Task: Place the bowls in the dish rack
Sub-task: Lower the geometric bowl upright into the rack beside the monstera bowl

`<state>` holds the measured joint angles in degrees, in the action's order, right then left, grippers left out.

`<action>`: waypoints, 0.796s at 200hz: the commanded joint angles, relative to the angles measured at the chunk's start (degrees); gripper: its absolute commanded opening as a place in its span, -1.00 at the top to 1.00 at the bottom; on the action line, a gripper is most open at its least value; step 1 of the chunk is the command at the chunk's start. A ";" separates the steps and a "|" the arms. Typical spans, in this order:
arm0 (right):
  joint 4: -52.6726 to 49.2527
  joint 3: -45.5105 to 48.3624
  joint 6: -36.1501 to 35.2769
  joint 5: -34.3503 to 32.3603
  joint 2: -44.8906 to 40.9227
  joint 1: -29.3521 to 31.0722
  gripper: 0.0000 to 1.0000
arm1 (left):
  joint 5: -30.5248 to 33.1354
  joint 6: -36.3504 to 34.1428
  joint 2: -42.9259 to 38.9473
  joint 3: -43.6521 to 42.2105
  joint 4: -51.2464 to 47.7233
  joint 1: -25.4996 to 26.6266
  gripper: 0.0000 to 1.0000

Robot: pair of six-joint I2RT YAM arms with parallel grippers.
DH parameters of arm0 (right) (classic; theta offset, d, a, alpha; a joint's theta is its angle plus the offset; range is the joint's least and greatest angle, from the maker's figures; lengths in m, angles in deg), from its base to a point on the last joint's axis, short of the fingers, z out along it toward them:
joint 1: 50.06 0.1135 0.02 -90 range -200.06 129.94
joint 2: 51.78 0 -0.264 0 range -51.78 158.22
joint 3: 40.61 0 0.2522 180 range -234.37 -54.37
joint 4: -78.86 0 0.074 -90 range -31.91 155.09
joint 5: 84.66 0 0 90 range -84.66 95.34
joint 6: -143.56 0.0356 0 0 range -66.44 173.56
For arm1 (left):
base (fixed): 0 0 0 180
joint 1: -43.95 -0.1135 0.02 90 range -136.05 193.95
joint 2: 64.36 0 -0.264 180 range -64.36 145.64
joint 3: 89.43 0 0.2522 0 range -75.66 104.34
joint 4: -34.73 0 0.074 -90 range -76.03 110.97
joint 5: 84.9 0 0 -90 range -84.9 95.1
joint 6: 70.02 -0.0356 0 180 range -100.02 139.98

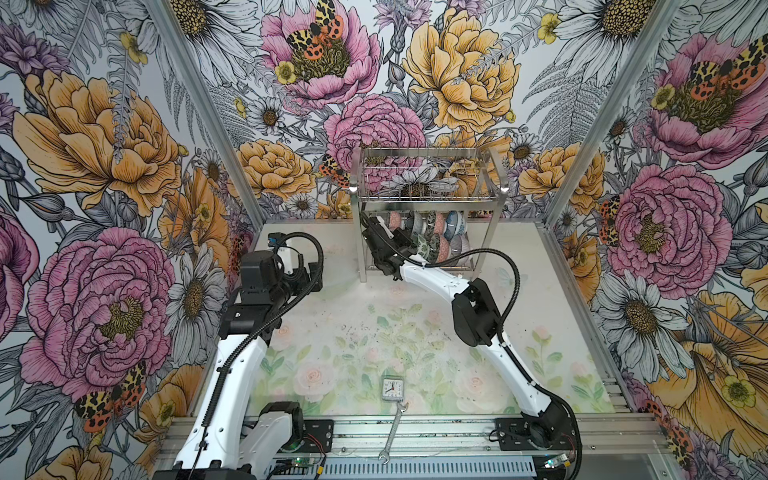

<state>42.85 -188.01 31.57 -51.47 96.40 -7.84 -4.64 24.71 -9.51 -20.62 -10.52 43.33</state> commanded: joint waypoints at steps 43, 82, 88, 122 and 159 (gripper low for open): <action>1.41 3.37 1.71 1.53 -3.42 2.13 0.60 | -1.66 1.24 -0.25 -0.64 1.50 -0.79 -0.97; 1.41 3.65 2.31 1.86 -3.81 2.33 0.47 | -1.66 1.31 -0.36 -0.73 1.51 -0.81 -0.97; 1.41 3.85 2.49 1.95 -4.03 2.30 0.45 | -1.67 1.25 -0.30 -0.73 1.53 -0.92 -0.97; 1.41 5.70 4.34 3.58 -5.98 2.33 0.23 | -1.82 1.33 -0.27 -0.73 1.52 -0.94 -0.97; 1.41 6.64 5.21 4.52 -7.37 2.25 -0.10 | -1.88 1.28 -0.27 -0.73 1.47 -1.03 -0.97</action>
<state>44.17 -181.91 35.85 -48.11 93.40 -6.35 -4.92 25.60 -9.51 -20.73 -10.49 43.26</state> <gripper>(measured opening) 0.519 0.986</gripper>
